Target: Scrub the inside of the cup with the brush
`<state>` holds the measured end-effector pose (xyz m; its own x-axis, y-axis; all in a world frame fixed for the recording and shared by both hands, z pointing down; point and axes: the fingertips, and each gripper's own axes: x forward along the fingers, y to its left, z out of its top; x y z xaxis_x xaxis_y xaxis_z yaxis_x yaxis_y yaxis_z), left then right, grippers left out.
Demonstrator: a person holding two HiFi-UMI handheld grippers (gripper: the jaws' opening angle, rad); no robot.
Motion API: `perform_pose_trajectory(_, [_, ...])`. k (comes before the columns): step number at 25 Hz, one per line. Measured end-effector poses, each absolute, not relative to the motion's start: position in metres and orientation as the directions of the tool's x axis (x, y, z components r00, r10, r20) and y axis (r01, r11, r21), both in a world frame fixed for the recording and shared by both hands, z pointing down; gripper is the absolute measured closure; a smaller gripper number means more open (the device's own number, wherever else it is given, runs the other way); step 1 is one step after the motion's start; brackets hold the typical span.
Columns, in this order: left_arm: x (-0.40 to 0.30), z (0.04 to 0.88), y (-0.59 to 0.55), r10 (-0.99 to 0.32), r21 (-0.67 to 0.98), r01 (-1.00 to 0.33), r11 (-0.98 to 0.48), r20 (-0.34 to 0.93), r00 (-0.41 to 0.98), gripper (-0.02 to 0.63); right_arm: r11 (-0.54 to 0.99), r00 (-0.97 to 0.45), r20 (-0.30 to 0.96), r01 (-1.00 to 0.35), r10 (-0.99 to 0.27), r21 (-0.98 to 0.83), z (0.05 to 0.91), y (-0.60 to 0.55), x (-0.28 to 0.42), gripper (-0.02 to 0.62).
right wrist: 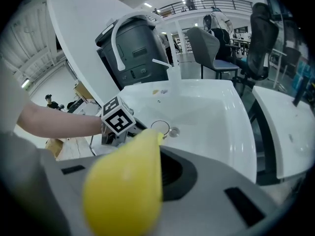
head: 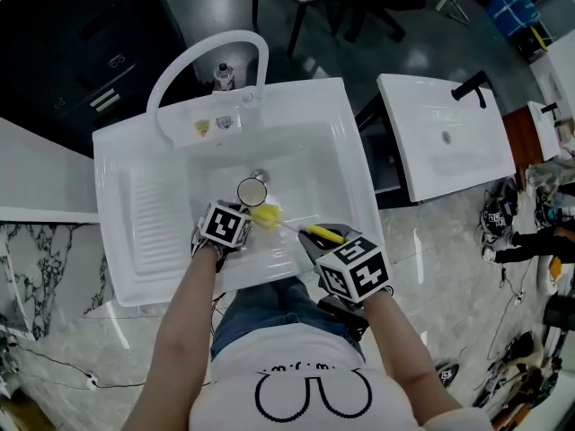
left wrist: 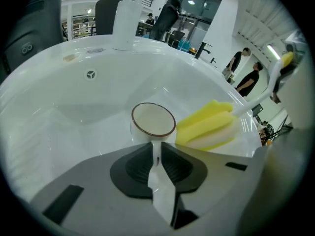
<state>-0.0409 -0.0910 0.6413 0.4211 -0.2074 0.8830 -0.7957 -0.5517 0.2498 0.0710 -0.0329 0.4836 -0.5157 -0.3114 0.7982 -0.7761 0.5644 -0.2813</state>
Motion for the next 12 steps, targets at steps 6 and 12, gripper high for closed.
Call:
perform_pose_trajectory(6, [-0.04, 0.645, -0.091, -0.203, 0.248, -0.791, -0.559, 0.885, 0.42, 0.541, 0.553, -0.507, 0.808, -0.783, -0.301, -0.285, 0.515, -0.043, 0.054, 0.558])
perform_pose_trajectory(12, [-0.039, 0.643, -0.09, -0.2, 0.241, -0.787, -0.568, 0.887, 0.416, 0.541, 0.557, -0.483, 0.826, -0.787, -0.292, -0.263, 0.547, -0.05, 0.04, 0.558])
